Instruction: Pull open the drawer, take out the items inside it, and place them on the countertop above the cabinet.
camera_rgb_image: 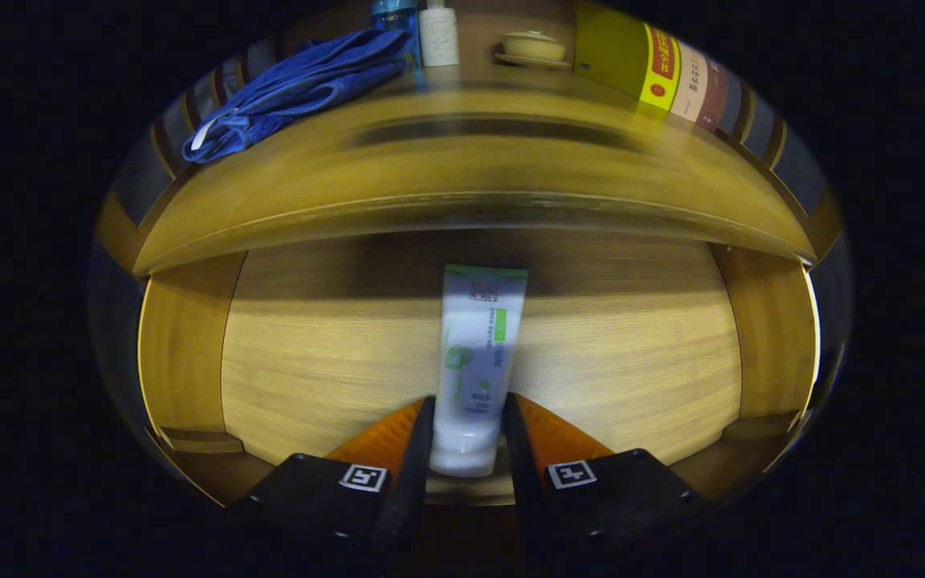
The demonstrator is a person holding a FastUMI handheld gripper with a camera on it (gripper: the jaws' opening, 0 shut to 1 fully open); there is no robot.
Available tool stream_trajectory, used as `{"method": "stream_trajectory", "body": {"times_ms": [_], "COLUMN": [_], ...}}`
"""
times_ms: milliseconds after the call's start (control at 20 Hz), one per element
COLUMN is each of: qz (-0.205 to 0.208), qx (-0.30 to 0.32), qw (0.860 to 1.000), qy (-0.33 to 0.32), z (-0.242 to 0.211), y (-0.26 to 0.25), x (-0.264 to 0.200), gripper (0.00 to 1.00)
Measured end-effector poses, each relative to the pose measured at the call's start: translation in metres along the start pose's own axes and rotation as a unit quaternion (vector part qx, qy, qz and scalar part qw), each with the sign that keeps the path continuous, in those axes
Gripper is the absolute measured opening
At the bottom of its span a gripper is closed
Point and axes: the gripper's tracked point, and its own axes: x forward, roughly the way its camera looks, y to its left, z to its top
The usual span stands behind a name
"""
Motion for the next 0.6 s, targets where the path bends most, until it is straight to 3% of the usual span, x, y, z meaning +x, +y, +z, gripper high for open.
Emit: {"method": "stream_trajectory", "body": {"times_ms": [150, 600], "qz": [0.009, 0.057], "qx": [0.012, 0.025], "qw": [1.000, 0.994], "qy": [-0.019, -0.088], "z": [0.008, 0.036], "y": [0.003, 0.009], "x": [-0.009, -0.087], "gripper": [0.52, 0.49]}}
